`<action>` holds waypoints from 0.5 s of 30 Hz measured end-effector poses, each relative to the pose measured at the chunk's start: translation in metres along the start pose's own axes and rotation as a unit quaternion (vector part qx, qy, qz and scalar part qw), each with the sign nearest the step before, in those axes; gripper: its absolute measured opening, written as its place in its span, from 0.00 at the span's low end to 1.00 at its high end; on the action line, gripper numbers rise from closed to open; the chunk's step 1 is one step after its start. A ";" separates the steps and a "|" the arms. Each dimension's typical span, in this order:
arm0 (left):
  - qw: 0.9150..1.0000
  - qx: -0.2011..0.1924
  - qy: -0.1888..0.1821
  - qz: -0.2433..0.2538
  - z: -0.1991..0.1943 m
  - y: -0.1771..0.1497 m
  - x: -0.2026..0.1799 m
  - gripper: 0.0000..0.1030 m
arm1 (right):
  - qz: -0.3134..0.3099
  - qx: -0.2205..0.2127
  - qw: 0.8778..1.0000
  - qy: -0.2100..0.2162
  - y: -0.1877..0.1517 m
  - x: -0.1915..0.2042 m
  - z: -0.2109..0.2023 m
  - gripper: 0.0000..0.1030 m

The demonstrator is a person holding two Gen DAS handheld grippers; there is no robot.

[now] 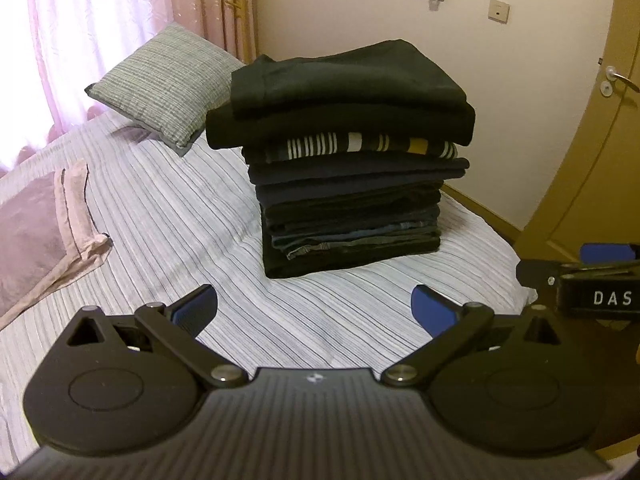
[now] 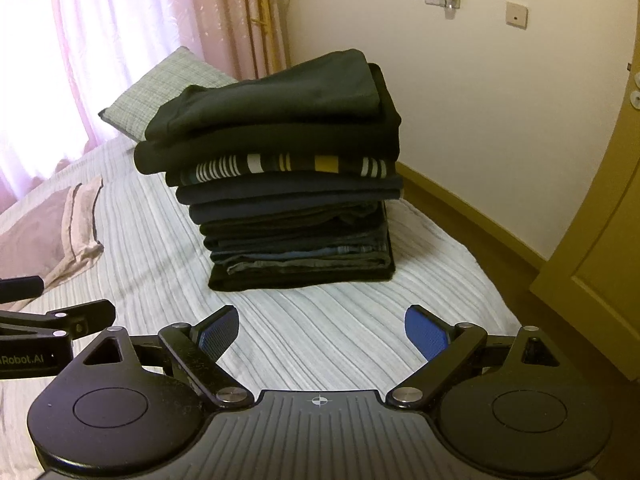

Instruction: Fold clothes

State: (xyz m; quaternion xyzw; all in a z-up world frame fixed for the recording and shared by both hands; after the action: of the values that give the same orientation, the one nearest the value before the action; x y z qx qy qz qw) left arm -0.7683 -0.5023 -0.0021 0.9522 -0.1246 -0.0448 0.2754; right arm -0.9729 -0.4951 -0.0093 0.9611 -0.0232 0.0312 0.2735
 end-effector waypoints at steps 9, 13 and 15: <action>1.000 0.010 0.014 0.015 0.006 -0.001 -0.001 0.99 | -0.001 0.008 1.000 0.005 0.003 -0.001 0.007 0.90; 1.000 0.013 0.015 0.019 0.008 -0.002 -0.004 0.99 | -0.002 0.011 1.000 0.006 0.002 -0.001 0.009 0.90; 1.000 0.010 0.012 0.020 0.008 -0.003 -0.004 0.99 | -0.003 0.011 1.000 0.007 0.002 -0.001 0.009 0.90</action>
State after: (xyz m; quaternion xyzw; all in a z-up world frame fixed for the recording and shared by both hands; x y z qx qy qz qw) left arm -0.7729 -0.5032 -0.0101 0.9528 -0.1408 -0.0266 0.2678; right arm -0.9736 -0.5016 -0.0163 0.9639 -0.0184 0.0372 0.2629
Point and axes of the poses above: each gripper's, at about its wrist camera, not at the fingertips, and z roughly the way its jaws point, x to its left, y to its top, the point moved 2 cm from there along z, roughly the way its jaws point, and after that the axes turned 12 degrees about x, right-handed, at the moved point
